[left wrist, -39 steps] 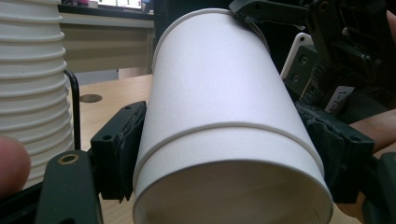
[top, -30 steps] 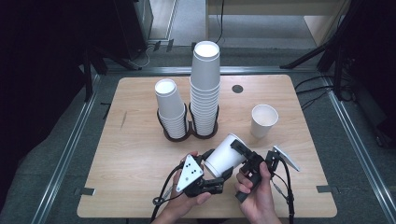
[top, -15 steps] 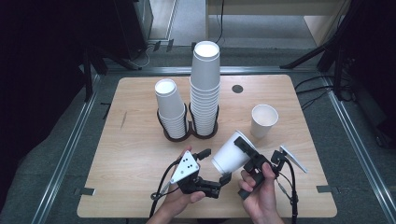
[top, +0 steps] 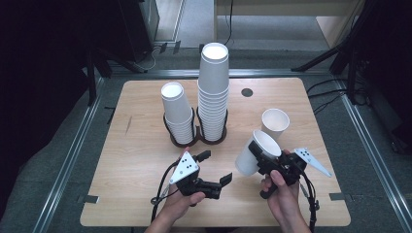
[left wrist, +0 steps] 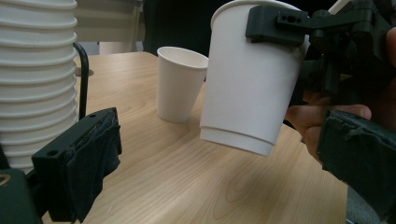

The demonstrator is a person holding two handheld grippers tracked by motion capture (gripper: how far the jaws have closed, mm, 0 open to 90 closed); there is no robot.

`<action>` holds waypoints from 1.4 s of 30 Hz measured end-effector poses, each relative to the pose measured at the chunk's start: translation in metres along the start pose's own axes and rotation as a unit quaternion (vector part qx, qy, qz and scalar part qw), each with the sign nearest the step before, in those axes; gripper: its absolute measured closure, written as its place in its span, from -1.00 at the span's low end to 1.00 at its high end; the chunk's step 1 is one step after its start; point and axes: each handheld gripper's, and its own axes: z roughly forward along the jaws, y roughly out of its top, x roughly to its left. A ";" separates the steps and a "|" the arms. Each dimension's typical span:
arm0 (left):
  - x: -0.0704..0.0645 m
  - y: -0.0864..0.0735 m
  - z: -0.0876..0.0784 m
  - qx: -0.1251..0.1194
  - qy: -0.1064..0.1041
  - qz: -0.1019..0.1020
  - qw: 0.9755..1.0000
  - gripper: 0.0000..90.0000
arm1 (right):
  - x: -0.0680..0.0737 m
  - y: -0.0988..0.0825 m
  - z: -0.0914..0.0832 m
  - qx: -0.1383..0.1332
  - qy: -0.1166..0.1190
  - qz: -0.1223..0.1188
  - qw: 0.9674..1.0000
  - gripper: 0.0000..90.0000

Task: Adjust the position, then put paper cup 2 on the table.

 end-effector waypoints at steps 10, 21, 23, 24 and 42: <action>0.003 -0.001 0.000 0.007 0.004 0.003 1.000 -1.00 | 0.002 -0.006 0.002 0.000 -0.037 -0.126 0.991 -0.70; 0.005 -0.003 0.001 0.013 0.012 0.006 1.000 -1.00 | -0.006 -0.015 0.008 -0.027 -0.040 -0.172 0.984 -0.70; 0.007 -0.003 0.000 0.014 0.014 0.004 1.000 -1.00 | -0.007 -0.017 0.009 -0.026 -0.042 -0.198 0.979 -0.70; 0.008 -0.003 0.001 0.013 0.014 0.003 1.000 -1.00 | -0.008 -0.018 0.010 -0.026 -0.043 -0.211 0.976 -0.70; 0.015 -0.007 0.002 0.017 0.031 -0.006 0.999 -1.00 | -0.033 -0.043 0.026 -0.009 -0.054 -0.280 0.958 -0.72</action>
